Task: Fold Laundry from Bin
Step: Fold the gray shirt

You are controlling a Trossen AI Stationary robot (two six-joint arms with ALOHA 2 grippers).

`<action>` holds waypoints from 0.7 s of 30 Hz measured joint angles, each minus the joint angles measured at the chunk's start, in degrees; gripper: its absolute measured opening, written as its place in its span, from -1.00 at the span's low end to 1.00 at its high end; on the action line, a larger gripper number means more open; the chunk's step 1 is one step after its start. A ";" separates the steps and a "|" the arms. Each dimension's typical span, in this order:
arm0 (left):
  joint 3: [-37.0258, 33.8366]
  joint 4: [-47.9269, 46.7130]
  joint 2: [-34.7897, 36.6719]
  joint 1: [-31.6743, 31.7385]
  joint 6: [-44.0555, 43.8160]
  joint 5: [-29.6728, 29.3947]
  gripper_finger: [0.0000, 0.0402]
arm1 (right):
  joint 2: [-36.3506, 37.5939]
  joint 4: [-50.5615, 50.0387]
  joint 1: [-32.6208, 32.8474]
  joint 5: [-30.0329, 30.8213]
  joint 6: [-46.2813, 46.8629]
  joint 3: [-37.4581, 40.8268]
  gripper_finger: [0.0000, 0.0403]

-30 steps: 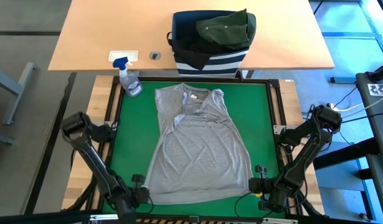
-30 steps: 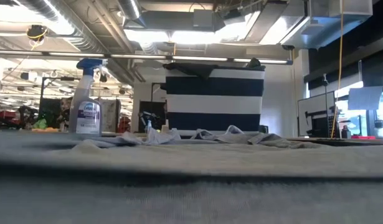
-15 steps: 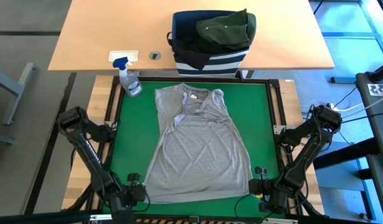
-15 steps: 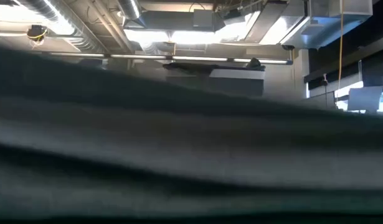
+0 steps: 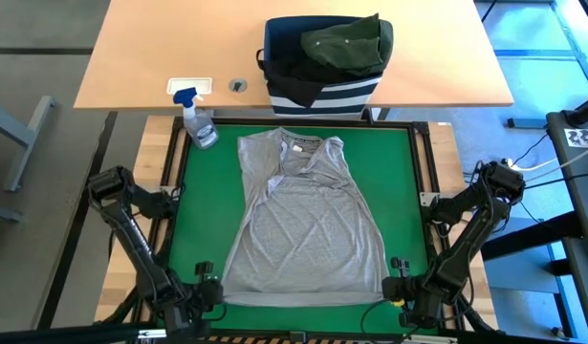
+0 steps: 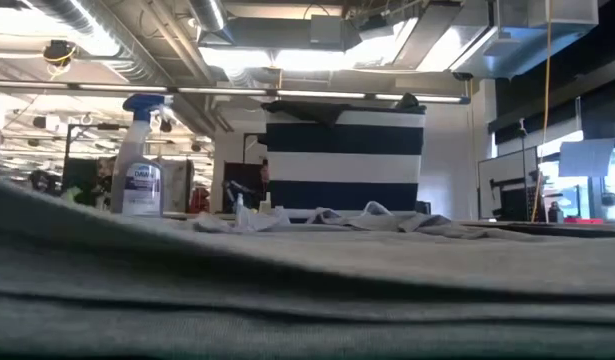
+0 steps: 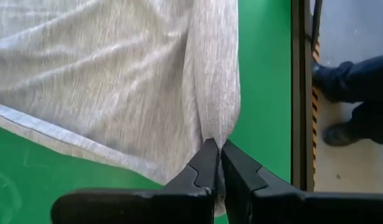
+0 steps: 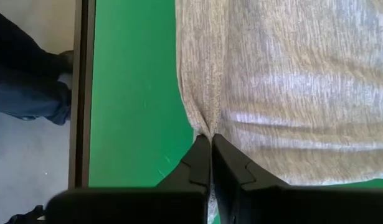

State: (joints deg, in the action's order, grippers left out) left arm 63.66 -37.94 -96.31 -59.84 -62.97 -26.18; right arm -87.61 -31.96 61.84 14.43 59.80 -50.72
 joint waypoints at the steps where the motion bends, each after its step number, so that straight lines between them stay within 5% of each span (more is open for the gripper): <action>1: 0.02 0.09 0.00 -0.02 -0.10 -0.56 -0.96 | 0.00 0.02 0.00 0.00 0.27 0.00 -0.97; 21: 0.04 2.23 -0.02 -0.21 0.56 -2.27 -0.96 | 0.00 8.95 0.00 1.56 -0.28 -0.04 -0.97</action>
State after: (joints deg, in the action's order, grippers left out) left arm 63.70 -35.71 -96.33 -60.05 -62.41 -28.45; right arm -87.61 -23.01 61.84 16.00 59.52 -50.75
